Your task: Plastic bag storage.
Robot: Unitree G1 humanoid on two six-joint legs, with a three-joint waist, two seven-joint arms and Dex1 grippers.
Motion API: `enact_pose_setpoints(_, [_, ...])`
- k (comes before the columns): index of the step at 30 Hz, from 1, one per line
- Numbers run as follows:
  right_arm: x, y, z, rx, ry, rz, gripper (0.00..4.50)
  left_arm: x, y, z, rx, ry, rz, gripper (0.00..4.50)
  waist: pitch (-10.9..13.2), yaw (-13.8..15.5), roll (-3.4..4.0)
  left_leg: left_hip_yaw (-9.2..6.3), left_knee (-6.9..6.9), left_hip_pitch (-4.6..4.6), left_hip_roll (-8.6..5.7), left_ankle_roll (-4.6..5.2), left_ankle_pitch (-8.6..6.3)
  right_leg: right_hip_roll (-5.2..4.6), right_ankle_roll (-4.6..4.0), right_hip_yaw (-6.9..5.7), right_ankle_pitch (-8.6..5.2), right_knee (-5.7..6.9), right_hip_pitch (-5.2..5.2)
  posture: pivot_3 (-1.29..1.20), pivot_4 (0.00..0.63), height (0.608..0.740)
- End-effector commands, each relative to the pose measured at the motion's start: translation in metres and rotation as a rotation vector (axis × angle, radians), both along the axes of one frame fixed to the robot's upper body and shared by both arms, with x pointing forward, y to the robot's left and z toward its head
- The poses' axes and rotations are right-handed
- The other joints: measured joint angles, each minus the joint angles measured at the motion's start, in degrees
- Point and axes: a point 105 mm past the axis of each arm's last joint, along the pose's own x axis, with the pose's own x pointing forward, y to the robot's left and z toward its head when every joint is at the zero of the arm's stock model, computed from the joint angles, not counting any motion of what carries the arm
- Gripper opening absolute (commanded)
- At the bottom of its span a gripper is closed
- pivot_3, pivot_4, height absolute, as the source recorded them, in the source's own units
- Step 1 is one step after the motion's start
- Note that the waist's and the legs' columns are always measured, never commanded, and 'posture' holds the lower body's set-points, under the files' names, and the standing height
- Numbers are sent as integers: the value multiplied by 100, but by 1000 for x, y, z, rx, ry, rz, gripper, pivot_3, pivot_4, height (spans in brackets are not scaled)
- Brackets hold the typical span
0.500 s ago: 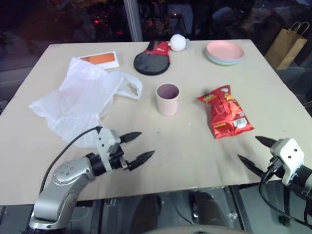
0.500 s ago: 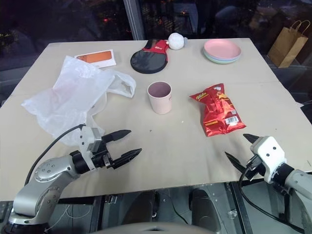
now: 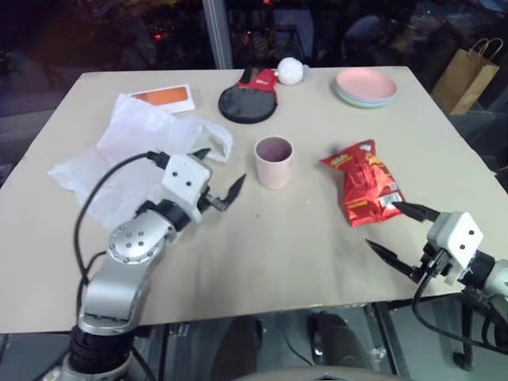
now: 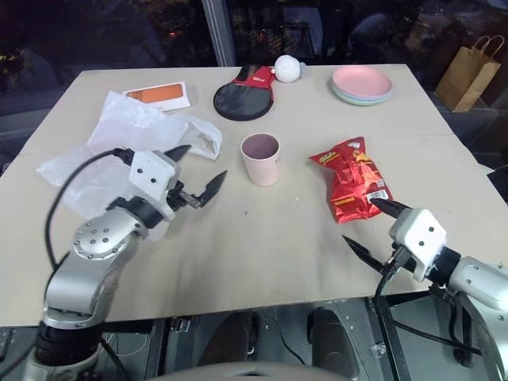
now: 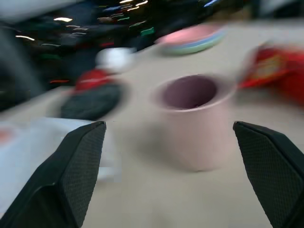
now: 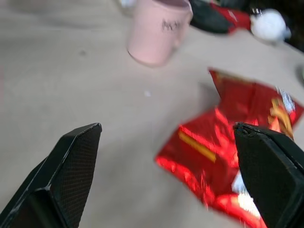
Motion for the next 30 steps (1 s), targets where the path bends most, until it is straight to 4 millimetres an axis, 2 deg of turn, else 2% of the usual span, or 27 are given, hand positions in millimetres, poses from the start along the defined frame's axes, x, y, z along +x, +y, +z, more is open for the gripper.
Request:
enact_pose_setpoints(1, [-1,10,12,8,-32,71,4500,-3,21,15,47,-86,164,4440,2,9,-3,0,-1,-1,0,0,0,-1,0,0,0,-4,1,0,150,740])
enact_pose_setpoints(2, [-1,12,13,7,-33,83,4500,-2,25,15,56,-84,196,4440,3,17,-7,0,-2,-2,0,0,0,-1,0,-1,0,-6,1,0,150,740])
enact_pose_setpoints(6, [0,21,21,-21,-61,163,4500,10,61,-6,133,42,426,4440,4,18,-9,-3,-4,-3,0,0,0,-1,1,-3,0,-8,2,0,150,740])
enact_pose_setpoints(10, [6,27,26,-19,-83,177,4500,22,73,-21,173,125,512,4440,5,20,-11,-7,-5,-2,0,0,0,0,1,-7,0,-9,2,0,150,740])
enact_pose_setpoints(13, [9,34,28,-16,-97,187,4500,35,77,-25,186,151,537,4440,6,22,-12,-6,-11,-4,-1,0,0,-1,1,-7,0,-14,2,0,150,740])
enact_pose_setpoints(17, [11,44,29,-1,-107,190,4500,41,75,-18,127,144,527,3432,7,17,-14,-6,-19,-4,-1,0,0,-1,0,-6,1,-16,1,0,150,740])
enact_pose_setpoints(18, [12,46,30,6,-105,188,4500,41,75,-14,115,133,520,2815,7,14,-14,-6,-20,-6,-1,0,0,-1,0,-5,1,-16,1,0,150,740])
enact_pose_setpoints(20, [14,51,30,21,-97,182,4500,40,75,-9,89,117,506,2061,8,4,-15,-5,-26,-6,-1,0,0,-1,0,-4,1,-19,0,0,150,740])
enact_pose_setpoints(24, [24,66,28,53,-88,182,4500,40,83,2,22,101,515,120,9,1,-18,-8,-31,-6,-1,0,0,0,-1,-6,0,-19,-1,0,150,740])
enact_pose_setpoints(25, [30,70,28,53,-90,180,4500,41,86,5,-6,95,518,54,10,-2,-18,-7,-30,-4,-1,0,0,0,-1,-6,0,-19,-1,0,150,740])
enact_pose_setpoints(26, [44,76,30,56,-105,156,4500,42,79,14,-72,78,464,54,10,-8,-20,-7,-30,-4,-1,0,0,0,-1,-6,0,-19,-1,0,150,740])
enact_pose_setpoints(28, [64,88,34,75,-114,133,4500,40,61,25,-181,77,341,54,13,-12,-24,-6,-26,1,0,0,0,0,0,-6,1,-18,0,0,150,740])
enact_pose_setpoints(30, [85,99,41,83,-135,82,4500,37,43,26,-254,136,234,54,12,-5,-25,-7,-19,0,-1,-1,1,-1,0,-6,2,-14,1,0,150,740])
